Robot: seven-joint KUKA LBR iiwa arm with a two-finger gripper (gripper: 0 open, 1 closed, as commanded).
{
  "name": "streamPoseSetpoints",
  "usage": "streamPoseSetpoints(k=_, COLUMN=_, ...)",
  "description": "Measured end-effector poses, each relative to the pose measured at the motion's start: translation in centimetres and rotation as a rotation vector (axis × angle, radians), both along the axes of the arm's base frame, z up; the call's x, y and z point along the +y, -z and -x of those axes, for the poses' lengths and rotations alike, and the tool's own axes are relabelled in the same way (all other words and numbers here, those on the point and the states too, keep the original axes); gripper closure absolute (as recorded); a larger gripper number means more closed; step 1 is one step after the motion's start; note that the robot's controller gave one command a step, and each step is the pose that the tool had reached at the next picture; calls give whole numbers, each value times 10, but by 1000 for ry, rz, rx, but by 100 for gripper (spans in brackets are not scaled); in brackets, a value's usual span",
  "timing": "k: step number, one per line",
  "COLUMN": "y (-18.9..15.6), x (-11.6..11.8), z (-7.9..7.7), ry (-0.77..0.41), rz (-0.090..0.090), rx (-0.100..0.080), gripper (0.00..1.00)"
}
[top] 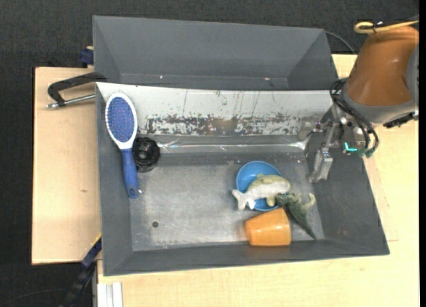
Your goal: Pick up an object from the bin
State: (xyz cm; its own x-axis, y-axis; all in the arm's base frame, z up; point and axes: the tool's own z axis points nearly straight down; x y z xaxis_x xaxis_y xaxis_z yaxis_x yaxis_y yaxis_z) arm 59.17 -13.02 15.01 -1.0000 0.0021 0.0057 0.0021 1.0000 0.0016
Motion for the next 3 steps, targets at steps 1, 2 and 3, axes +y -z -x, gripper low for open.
streamPoseSetpoints(k=1, y=82, x=69, z=34, ry=-118, rz=-3, rx=-2, gripper=0)
streamPoseSetpoints(k=2, y=51, x=42, z=-7, ry=-456, rz=3, rx=-16, gripper=0)
streamPoseSetpoints(k=3, y=79, x=89, z=8, ry=-671, rz=-2, rx=-10, gripper=0)
